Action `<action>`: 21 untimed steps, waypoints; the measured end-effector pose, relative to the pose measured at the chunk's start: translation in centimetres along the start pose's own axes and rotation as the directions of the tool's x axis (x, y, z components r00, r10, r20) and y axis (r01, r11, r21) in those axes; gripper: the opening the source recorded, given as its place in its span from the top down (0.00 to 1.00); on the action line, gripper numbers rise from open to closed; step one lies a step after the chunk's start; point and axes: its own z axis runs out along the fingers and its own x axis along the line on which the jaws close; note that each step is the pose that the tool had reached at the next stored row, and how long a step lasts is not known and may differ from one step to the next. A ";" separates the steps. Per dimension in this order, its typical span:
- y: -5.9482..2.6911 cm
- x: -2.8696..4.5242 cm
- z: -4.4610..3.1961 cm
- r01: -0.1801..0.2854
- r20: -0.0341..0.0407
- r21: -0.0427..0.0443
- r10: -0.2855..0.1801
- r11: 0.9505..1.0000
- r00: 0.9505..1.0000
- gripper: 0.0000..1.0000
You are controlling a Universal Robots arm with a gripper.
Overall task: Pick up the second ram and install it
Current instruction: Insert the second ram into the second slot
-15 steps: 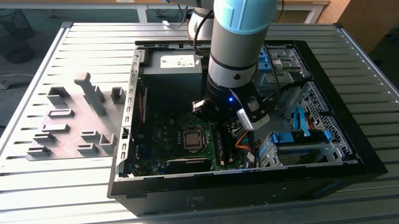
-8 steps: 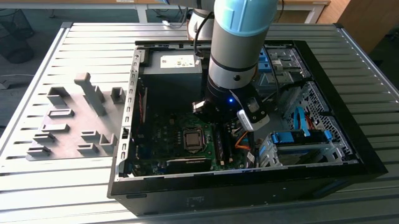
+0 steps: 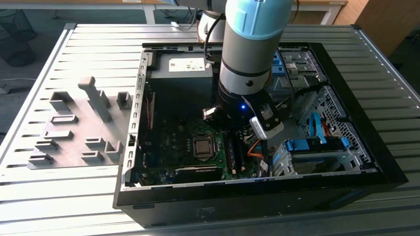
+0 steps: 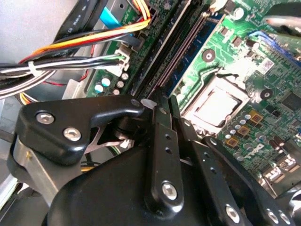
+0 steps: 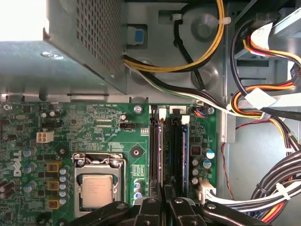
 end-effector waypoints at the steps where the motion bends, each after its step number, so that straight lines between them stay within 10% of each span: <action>1: -0.01 0.00 0.00 0.000 0.000 0.000 0.000 1.000 1.000 0.86; 21: -0.02 -0.01 0.00 -0.001 0.000 0.001 0.001 1.000 1.000 0.86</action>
